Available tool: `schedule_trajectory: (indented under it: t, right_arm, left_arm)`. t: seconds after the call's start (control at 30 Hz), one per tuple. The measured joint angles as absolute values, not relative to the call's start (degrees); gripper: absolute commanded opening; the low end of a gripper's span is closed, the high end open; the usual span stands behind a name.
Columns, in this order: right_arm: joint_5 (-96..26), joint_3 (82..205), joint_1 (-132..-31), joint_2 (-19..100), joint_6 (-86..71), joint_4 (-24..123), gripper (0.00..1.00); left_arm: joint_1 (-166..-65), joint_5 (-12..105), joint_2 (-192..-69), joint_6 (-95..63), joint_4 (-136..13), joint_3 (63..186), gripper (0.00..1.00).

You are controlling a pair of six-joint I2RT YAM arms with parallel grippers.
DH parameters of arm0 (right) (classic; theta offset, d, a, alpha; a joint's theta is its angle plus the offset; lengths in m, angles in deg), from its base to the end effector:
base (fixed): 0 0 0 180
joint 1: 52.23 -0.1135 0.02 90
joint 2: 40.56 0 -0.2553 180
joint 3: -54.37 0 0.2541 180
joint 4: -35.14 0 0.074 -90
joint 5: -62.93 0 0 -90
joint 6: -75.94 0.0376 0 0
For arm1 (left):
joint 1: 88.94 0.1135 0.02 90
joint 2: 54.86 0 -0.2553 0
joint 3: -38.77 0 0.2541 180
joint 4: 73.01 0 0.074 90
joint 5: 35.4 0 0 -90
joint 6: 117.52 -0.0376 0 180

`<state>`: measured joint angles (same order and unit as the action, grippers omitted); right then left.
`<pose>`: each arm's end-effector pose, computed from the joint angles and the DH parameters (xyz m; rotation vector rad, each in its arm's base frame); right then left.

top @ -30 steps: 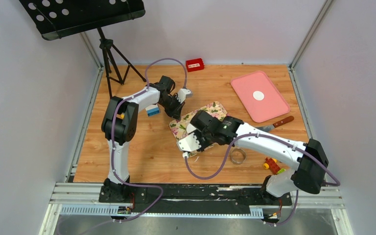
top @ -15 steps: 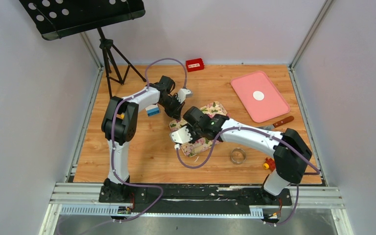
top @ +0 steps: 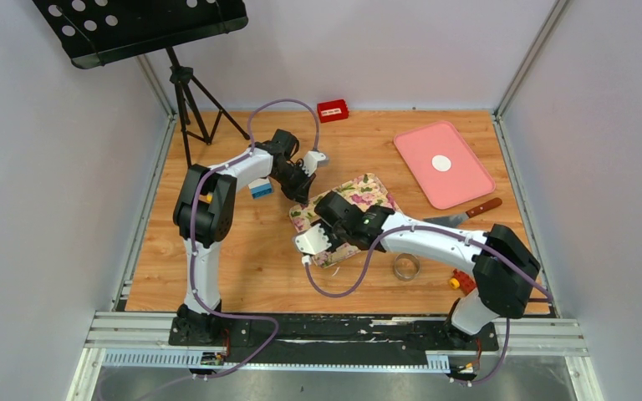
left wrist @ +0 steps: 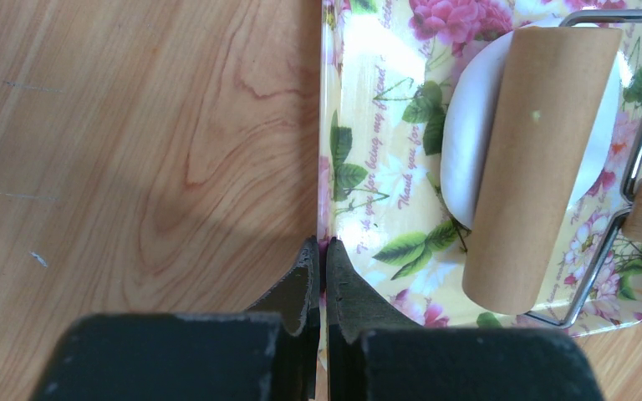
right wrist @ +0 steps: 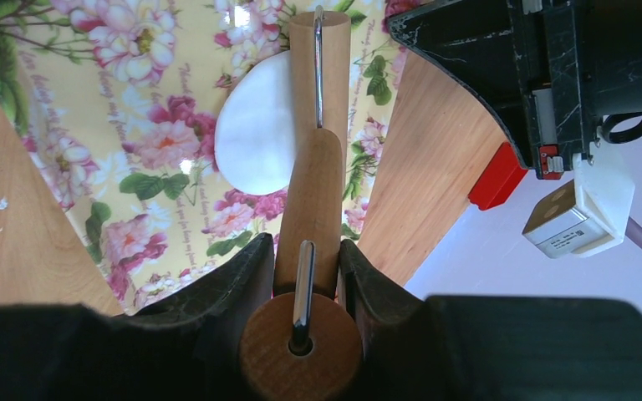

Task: Roll out the dumpling wrappers from the dough
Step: Flatten out the dough on the work surface.

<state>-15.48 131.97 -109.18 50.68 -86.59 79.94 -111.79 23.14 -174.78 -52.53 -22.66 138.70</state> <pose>0.1866 0.2729 0.2144 -2.3197 1.1770 -0.3610 0.3811 -0.1819 0.1480 1.2137 2.4106 -0.7503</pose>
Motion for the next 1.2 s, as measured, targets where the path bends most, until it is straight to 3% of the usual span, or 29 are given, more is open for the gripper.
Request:
schedule_trajectory:
  t: [1.2]
  right_arm:
    - [-17.4, 130.3, -112.5, 44.2, -82.7, 93.7, 0.00]
  left_arm:
    - [-111.8, 23.2, -174.8, -52.5, -22.7, 138.7, 0.00]
